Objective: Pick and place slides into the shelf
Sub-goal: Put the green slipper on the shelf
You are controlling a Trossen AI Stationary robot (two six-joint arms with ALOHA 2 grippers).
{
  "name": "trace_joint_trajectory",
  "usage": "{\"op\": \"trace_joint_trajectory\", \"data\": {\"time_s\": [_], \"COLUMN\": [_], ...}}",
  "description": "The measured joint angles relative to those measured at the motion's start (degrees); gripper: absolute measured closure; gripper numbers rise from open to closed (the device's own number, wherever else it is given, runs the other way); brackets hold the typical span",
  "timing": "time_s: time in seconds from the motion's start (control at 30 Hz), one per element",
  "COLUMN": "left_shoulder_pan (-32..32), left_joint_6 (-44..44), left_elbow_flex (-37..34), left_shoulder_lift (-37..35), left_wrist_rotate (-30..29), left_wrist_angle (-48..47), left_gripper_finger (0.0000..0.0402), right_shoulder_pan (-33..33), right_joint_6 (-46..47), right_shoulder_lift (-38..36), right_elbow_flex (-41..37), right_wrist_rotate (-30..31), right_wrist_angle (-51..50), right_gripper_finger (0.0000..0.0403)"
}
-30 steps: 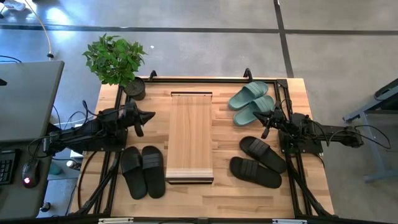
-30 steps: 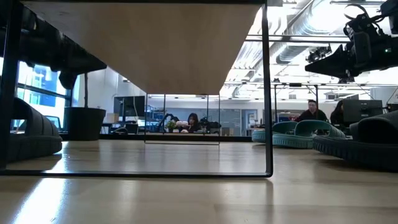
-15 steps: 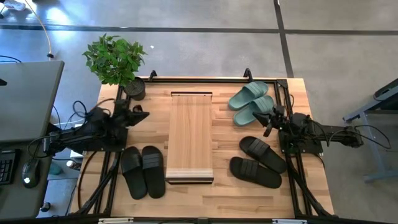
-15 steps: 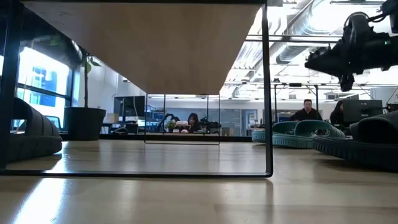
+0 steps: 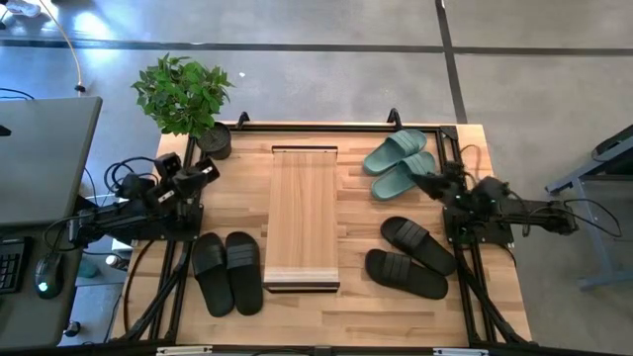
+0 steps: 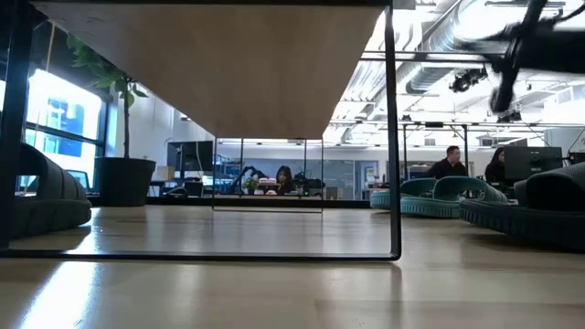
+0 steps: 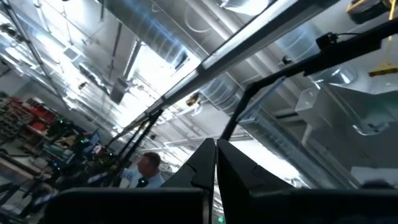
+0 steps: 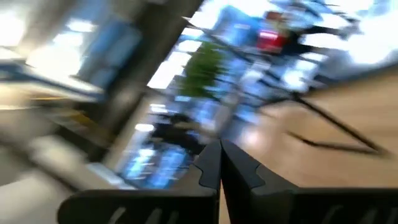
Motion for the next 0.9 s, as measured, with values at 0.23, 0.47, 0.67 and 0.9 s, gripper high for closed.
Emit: {"op": "trace_joint_trajectory", "data": {"time_s": [0.23,0.47,0.67,0.9], "left_shoulder_pan": [0.0,0.0,0.0,0.0], "left_joint_6": [0.3,0.4,0.4,0.4], "left_elbow_flex": [0.0,0.0,0.0,0.0], "left_shoulder_lift": [0.0,0.0,0.0,0.0], "left_wrist_rotate": [0.7,0.6,0.6,0.6], "left_wrist_angle": [0.2,0.2,0.1,-0.9], "left_gripper_finger": [0.0396,0.0396,0.0396,0.0396], "right_shoulder_pan": [0.0,0.0,0.0,0.0], "right_joint_6": [-13.9,-27.0,-30.5,-25.8], "right_shoulder_lift": [0.0,3.1,15.3,34.9], "right_elbow_flex": [4.6,26.4,46.1,63.2], "right_wrist_rotate": [-10.5,-8.5,1.7,14.9], "right_wrist_angle": [22.3,-16.5,-48.7,-80.5], "right_gripper_finger": [0.0402,0.0383,0.0323,0.0286]}}
